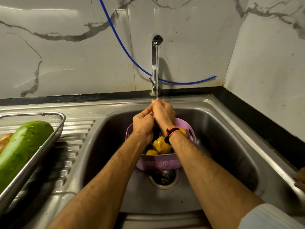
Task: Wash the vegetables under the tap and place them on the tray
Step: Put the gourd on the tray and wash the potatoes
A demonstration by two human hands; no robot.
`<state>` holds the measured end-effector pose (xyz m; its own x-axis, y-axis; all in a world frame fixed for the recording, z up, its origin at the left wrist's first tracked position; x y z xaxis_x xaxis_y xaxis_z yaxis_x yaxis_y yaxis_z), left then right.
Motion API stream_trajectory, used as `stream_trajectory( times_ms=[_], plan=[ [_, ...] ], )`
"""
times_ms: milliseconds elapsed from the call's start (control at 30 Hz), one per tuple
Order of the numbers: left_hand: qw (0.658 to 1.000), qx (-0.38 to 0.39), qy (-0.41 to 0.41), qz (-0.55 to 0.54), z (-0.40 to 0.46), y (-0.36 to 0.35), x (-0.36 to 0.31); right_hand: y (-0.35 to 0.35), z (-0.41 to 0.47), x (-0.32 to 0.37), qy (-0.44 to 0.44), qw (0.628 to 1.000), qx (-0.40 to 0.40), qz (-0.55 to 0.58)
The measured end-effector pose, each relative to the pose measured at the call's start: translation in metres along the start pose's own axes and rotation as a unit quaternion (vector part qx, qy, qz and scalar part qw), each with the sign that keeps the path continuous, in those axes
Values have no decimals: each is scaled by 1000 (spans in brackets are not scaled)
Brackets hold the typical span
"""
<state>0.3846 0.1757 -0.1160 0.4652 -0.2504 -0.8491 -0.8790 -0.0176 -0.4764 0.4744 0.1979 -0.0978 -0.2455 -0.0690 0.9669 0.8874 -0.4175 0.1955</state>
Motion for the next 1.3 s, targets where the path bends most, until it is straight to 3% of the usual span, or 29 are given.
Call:
stream_trajectory(
  times_ms=[67, 133, 267, 333, 433, 500, 600, 667, 800, 1000, 1133, 1300],
  plan=[
    [999, 45, 24, 9, -4, -1, -2, 3, 4, -5, -61, 996, 31, 62],
    [999, 41, 18, 3, -4, 0, -5, 1, 3, -3, -55, 987, 64, 138],
    [999, -39, -28, 10, 1, 3, -6, -7, -6, 5, 34, 999, 29, 30],
    [1000, 5, -9, 11, 0, 0, -5, 0, -2, 5, 10, 1000, -7, 10],
    [998, 61, 30, 11, -5, -1, -4, 4, 1, -1, -55, 992, 46, 106],
    [1000, 24, 9, 3, -2, 0, -5, 0, 0, 1, -22, 989, 67, 130],
    [999, -37, -25, 3, 5, 3, -3, -5, -3, 4, 52, 998, 17, 39],
    [1000, 1, -10, 6, 5, 1, 0, 0, 0, 3, 21, 999, -11, 24],
    [996, 73, 40, 22, 3, 0, 0, 2, 6, -3, -76, 979, 75, 173],
    [993, 20, -50, 108, 11, 5, -6, 3, 9, -9, -44, 992, 90, 77],
    [971, -54, -108, 208, 20, 17, -9, 5, 5, -14, -32, 993, 104, 42],
    [960, -39, -111, 253, 23, 16, -10, 14, 8, -19, -29, 995, 61, 73]
  ],
)
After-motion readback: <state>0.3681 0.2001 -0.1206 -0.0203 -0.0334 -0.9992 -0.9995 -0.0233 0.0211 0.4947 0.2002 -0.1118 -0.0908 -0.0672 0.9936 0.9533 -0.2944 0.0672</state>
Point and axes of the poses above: each hand's wrist, its own z-axis towards the middle knuckle, its own y-axis out of the back of the hand, x = y × z, the point moved 7 cm from there along z, towards the middle knuckle, and after that the axes turned 5 degrees about y, right-handed, at the moved point
